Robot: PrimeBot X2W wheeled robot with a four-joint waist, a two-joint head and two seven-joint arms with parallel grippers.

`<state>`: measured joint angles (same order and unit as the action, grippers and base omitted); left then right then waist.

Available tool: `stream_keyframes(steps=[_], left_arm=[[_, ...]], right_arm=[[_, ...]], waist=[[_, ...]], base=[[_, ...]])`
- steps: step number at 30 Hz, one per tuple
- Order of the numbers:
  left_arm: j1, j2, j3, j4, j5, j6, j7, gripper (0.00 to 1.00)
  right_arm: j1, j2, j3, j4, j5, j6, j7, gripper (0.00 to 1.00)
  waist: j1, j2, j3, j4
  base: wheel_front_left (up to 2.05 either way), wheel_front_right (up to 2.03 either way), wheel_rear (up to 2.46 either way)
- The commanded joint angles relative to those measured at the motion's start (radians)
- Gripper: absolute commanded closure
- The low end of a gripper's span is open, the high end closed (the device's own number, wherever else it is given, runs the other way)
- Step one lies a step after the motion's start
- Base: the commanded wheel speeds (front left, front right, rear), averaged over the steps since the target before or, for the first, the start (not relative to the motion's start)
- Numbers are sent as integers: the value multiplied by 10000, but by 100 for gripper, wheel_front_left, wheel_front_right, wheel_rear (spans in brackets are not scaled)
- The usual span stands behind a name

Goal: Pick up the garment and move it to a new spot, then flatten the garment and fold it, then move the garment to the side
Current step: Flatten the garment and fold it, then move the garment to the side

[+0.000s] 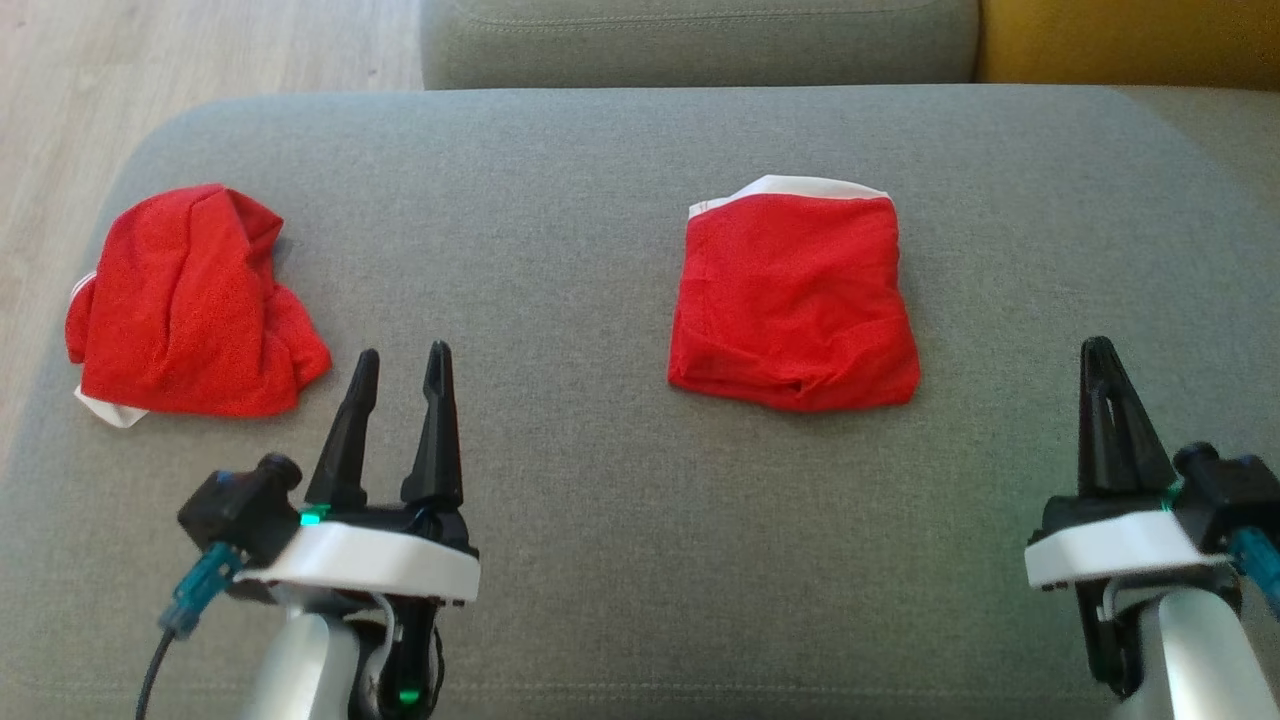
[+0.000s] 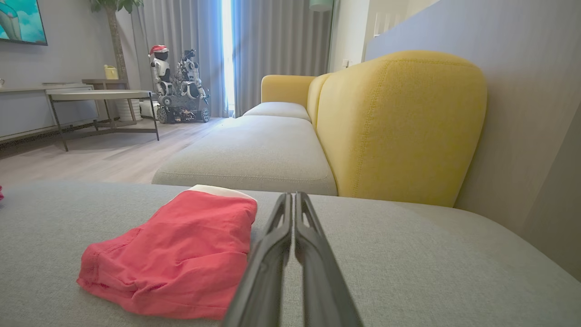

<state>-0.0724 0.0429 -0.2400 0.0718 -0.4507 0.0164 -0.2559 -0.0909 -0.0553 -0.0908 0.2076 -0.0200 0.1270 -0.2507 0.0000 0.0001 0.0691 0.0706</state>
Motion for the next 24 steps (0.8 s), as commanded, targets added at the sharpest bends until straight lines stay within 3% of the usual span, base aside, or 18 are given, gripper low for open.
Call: stream_keyframes(steps=[1,24], left_arm=[[-192,74,428,-281,104,-33,-59,0],[-247,74,462,-519,245,30,-59,0]], right_arm=[[-106,24,227,-573,-166,37,-109,0],[60,50,199,-961,188,37,-110,0]], waist=[[0,-1,7,-30],[0,-1,443,25]], base=[[0,0,0],[0,0,0]])
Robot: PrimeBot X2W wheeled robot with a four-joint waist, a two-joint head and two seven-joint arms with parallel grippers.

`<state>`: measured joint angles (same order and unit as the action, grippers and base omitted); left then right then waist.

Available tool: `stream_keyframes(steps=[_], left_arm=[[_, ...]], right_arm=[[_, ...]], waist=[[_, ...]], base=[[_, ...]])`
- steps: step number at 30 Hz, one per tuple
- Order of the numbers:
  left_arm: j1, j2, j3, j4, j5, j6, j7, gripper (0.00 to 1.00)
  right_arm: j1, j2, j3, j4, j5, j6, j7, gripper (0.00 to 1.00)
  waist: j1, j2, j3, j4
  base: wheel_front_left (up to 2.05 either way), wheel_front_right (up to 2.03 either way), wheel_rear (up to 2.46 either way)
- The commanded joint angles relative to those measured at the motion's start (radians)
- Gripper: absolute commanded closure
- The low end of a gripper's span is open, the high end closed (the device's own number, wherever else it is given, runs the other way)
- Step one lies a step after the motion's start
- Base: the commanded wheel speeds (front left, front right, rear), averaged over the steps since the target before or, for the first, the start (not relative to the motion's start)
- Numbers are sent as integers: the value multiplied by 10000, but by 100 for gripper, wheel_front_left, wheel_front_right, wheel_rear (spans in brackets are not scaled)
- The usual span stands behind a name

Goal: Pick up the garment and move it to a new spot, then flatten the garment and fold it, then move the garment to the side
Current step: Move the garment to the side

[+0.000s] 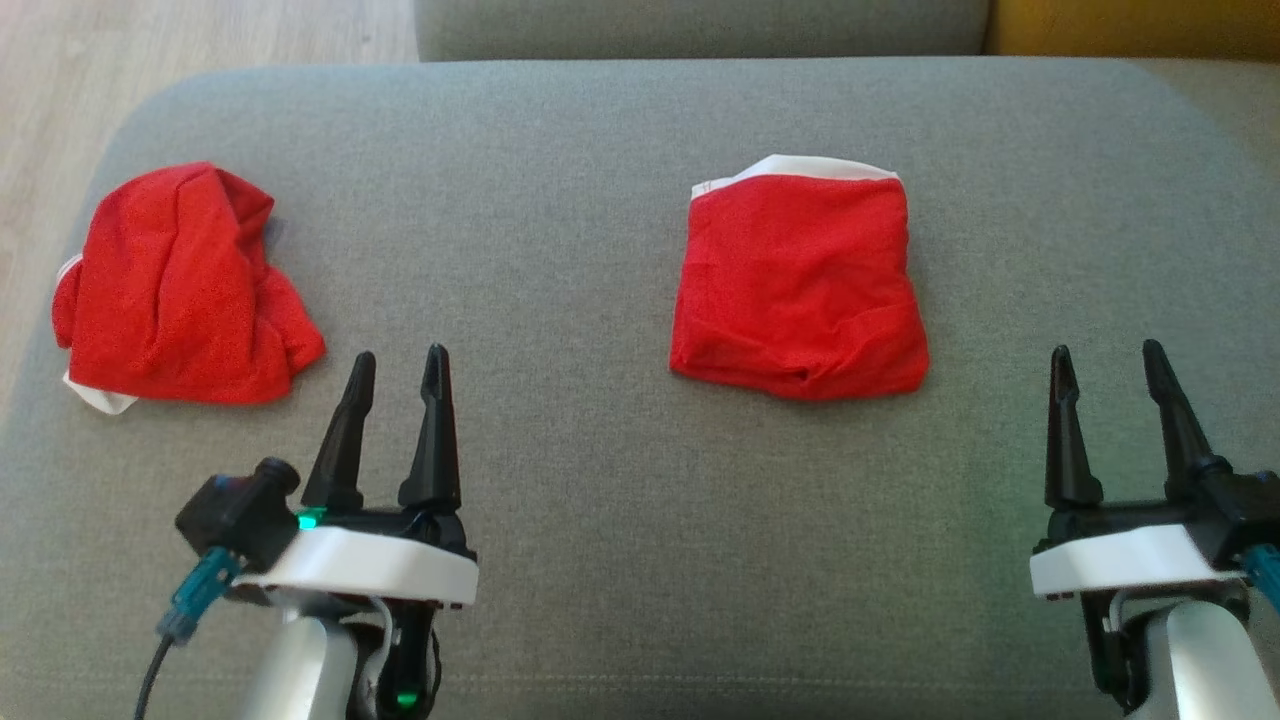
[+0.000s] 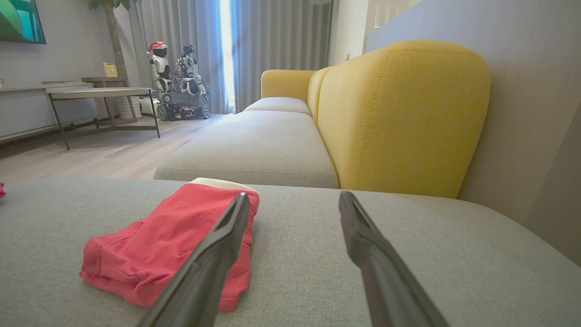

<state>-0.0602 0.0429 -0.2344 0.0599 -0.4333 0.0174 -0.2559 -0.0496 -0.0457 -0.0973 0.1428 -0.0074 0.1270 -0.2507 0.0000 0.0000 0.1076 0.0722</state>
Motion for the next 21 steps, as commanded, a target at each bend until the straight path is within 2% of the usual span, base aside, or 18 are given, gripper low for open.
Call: stream_keyframes(steps=[1,9,21], left_arm=[[-398,74,414,-417,73,15,-59,0],[-798,74,404,-571,-2,-21,-59,0],[-1451,74,88,-487,52,-225,-59,0]], right_arm=[[-417,-46,295,-278,36,37,-110,0],[-1287,-46,441,421,189,37,-103,0],[-3509,-45,873,2415,845,37,877,0]], waist=[[0,0,119,14],[0,0,730,208],[0,0,1996,720]], base=[[0,0,0],[0,0,0],[0,0,0]])
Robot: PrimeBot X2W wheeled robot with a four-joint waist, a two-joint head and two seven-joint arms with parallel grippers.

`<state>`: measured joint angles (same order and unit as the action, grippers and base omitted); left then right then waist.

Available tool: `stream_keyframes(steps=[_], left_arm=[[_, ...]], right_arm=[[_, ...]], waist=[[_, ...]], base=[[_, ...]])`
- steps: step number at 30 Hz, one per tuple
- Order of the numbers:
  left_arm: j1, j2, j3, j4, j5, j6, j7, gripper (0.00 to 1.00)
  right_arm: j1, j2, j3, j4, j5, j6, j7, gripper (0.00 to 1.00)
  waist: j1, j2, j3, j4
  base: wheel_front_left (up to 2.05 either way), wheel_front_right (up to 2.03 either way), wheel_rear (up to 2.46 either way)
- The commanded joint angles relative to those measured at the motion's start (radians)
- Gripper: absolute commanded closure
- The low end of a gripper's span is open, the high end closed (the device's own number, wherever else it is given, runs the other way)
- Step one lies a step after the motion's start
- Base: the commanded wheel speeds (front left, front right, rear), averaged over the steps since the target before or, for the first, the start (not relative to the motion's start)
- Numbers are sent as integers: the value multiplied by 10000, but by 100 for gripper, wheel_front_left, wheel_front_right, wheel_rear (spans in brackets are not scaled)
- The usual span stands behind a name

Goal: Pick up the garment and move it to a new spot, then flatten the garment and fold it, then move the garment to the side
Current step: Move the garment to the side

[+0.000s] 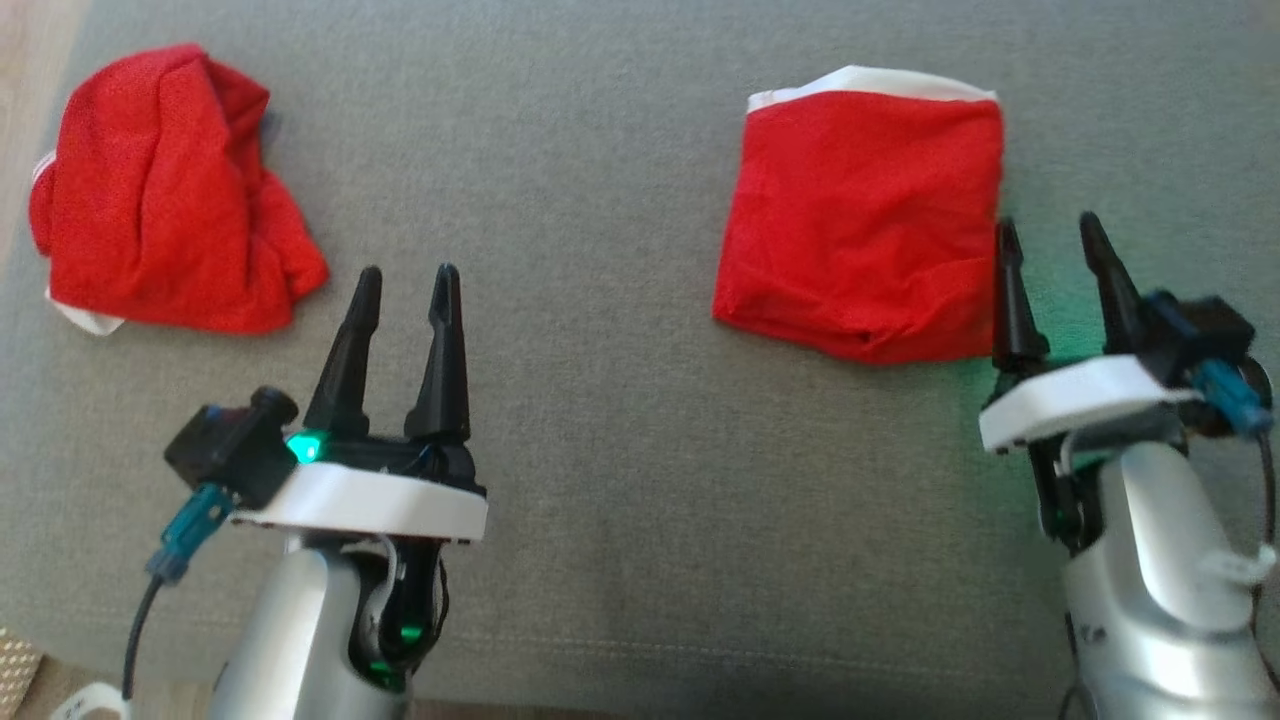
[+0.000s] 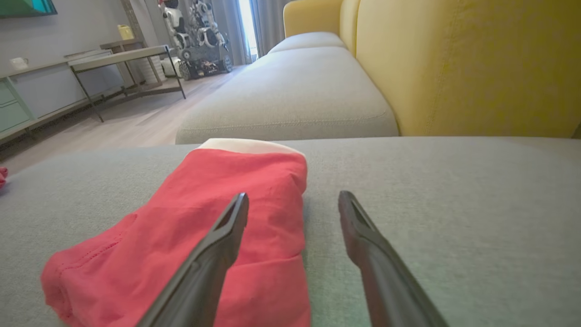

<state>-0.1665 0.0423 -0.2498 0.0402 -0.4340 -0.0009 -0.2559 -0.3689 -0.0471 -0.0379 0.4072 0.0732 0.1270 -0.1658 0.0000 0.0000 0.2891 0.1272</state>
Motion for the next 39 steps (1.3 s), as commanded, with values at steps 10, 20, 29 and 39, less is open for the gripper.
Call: stream_keyframes(steps=[10,20,29,39], left_arm=[[-698,79,-110,-311,-130,30,-59,0],[-755,79,76,-233,-34,19,-59,0],[-896,79,209,-331,105,-55,-59,0],[-1533,79,333,-456,468,-412,-59,0]], right_arm=[[-1655,-209,-140,1459,-306,37,630,0],[-2207,-240,64,2793,-924,37,545,100],[-2587,-1003,628,3121,-1600,37,217,100],[-3101,-2772,1341,2654,-1831,37,801,100]], waist=[[0,0,658,799],[0,0,698,676],[0,0,616,-123],[0,0,1213,-1220]], base=[[0,0,0],[0,0,0],[0,0,0],[0,0,0]])
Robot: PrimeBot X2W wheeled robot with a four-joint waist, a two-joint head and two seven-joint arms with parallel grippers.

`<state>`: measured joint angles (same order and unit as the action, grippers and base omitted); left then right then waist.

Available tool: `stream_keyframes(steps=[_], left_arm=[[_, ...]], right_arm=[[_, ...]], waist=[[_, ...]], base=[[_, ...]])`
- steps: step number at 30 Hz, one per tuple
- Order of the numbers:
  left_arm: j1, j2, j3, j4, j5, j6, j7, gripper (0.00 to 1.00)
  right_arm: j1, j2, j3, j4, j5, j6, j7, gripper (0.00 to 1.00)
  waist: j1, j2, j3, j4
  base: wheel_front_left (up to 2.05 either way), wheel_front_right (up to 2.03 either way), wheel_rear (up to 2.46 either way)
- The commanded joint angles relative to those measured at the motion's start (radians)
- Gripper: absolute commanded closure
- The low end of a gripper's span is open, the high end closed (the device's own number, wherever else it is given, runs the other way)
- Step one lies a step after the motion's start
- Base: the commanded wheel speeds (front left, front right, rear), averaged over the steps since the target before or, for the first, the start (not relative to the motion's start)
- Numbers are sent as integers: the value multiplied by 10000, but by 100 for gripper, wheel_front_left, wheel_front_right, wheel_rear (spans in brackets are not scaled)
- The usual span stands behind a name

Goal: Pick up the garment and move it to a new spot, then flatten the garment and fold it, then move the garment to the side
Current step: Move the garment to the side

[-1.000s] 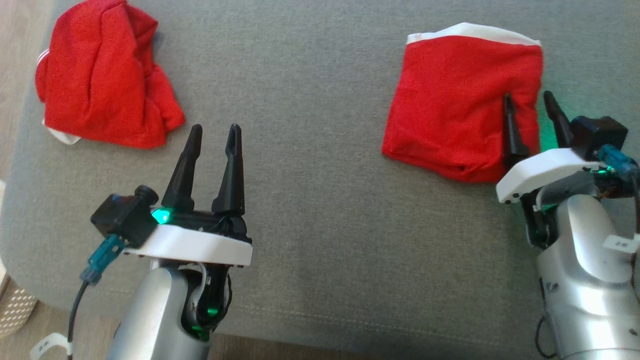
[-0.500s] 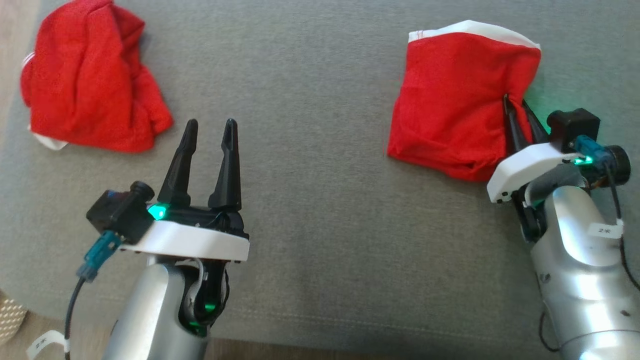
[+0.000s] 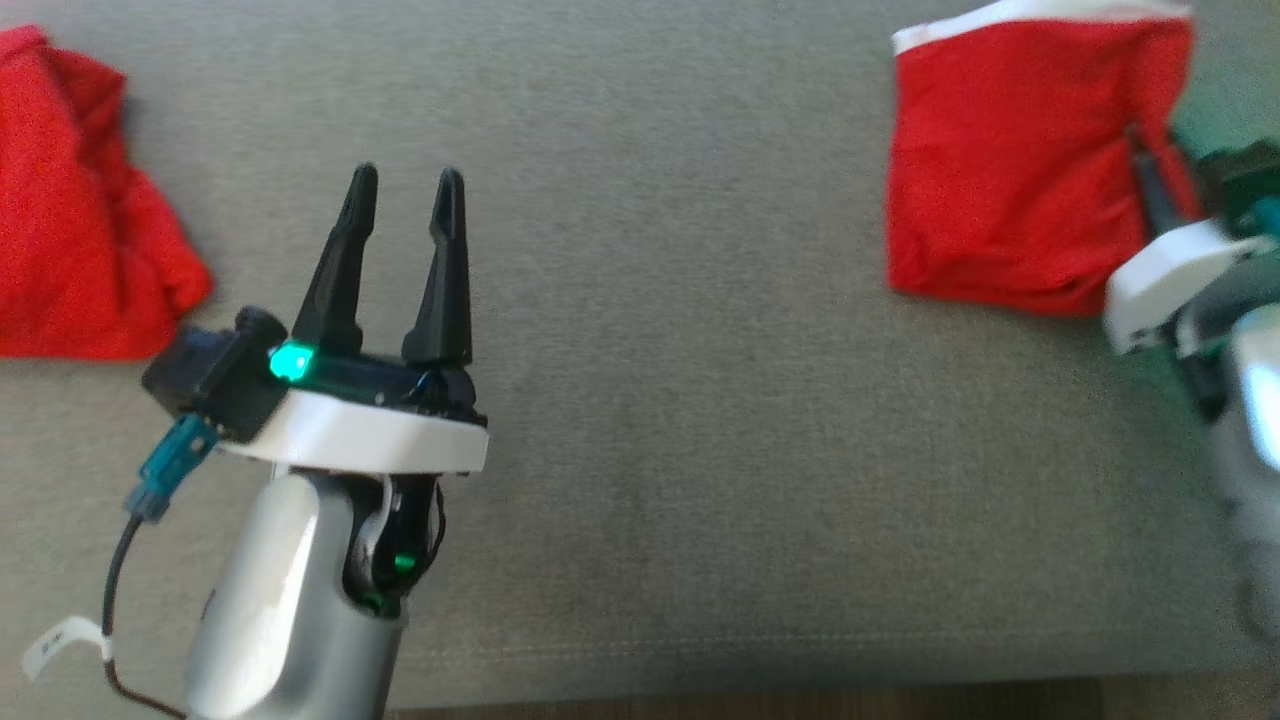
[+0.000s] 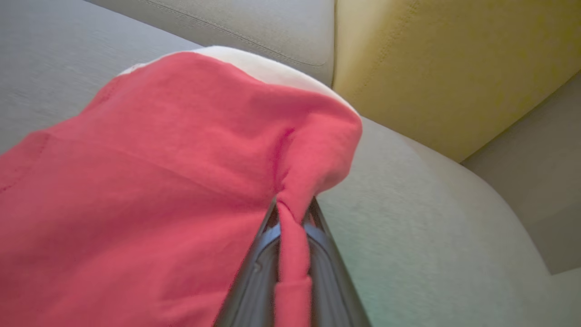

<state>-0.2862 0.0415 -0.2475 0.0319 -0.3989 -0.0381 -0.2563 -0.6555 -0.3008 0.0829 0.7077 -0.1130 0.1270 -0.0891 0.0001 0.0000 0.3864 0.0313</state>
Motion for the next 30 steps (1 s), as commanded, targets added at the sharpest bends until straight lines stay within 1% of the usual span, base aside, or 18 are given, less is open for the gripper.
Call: stream_keyframes(steps=[1,2,3,8,15,22,28,29,30], left_arm=[[-433,87,287,-371,160,-85,-55,0],[-433,87,287,-371,160,-85,-55,0],[-660,87,243,-364,260,-173,-55,0],[-1182,87,185,-277,411,-344,-55,0],[-1527,87,45,-281,467,-432,-55,0],[-1563,87,8,-315,505,-478,-55,0],[-1612,87,65,-286,524,-500,-55,0],[-1624,87,79,-274,520,-503,-55,0],[-1630,87,90,-258,515,-507,-55,0]], right_arm=[[-273,-437,151,-451,75,37,130,100],[-273,-437,151,-451,75,37,130,100],[-372,-820,117,-647,210,37,354,100],[-514,-1576,-222,-1077,569,37,878,100],[-445,-2272,-961,-1728,604,37,1282,100],[-94,-2289,-2005,-2367,152,37,1461,100],[111,-1965,-2552,-2999,-54,37,1630,100],[148,-1894,-2614,-3099,-54,37,1645,76],[186,-1815,-2671,-3205,-31,37,1649,55]], waist=[[-1,0,331,-352],[-1,0,331,-352],[-1,0,529,-538],[-1,0,942,-863],[-1,0,1435,-1054],[-1,0,1634,-1043],[-1,0,1787,-1000],[-1,0,1796,-989],[-1,0,1794,-978]], base=[[0,0,0],[0,0,0],[0,0,0],[0,0,0],[0,0,0],[0,0,0],[0,0,0],[0,0,0],[0,0,0]])
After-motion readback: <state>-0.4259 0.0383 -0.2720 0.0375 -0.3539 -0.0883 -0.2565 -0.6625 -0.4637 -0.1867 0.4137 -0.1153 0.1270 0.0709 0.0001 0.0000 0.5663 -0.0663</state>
